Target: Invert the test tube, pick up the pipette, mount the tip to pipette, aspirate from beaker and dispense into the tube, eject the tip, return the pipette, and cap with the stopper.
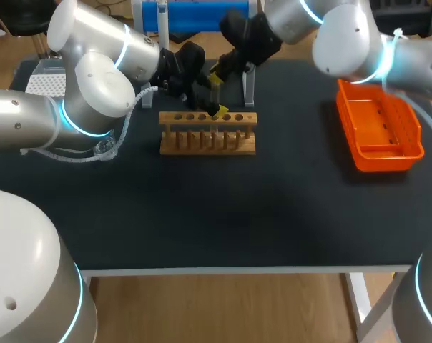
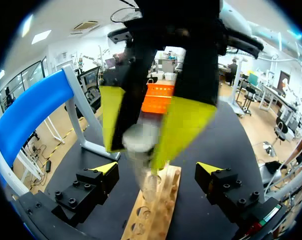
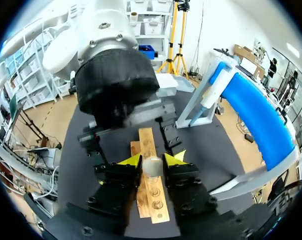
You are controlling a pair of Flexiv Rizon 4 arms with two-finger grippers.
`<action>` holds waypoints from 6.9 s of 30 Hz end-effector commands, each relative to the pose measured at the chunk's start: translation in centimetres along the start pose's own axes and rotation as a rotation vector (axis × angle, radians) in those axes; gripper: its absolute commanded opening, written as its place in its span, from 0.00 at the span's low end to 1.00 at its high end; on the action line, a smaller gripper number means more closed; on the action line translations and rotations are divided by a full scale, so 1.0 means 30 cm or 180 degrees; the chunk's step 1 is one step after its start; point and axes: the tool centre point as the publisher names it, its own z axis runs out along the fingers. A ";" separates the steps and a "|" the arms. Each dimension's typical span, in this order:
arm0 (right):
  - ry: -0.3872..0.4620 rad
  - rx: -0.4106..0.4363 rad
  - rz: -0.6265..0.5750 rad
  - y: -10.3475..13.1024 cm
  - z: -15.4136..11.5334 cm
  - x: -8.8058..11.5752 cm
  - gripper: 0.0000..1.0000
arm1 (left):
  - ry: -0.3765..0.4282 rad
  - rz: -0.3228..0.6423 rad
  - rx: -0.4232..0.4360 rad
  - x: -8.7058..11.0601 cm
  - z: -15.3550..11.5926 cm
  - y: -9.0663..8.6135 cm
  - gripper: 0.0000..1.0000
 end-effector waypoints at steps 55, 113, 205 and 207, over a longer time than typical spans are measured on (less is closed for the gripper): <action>0.0598 -0.1638 -0.0256 0.021 -0.141 0.010 0.00 | 0.0010 -0.0003 -0.0008 -0.002 -0.002 -0.002 1.00; 0.1061 -0.2256 -0.0201 0.062 -0.026 0.006 0.00 | 0.0010 -0.0003 -0.0008 -0.002 -0.002 -0.002 1.00; 0.0684 -0.1218 -0.0052 -0.172 -0.157 -0.013 1.00 | -0.0711 -0.0406 -0.0081 -0.021 -0.351 0.171 1.00; 0.0684 -0.1218 -0.0052 -0.172 -0.157 -0.013 1.00 | -0.0775 -0.0415 -0.0096 -0.026 -0.376 0.180 1.00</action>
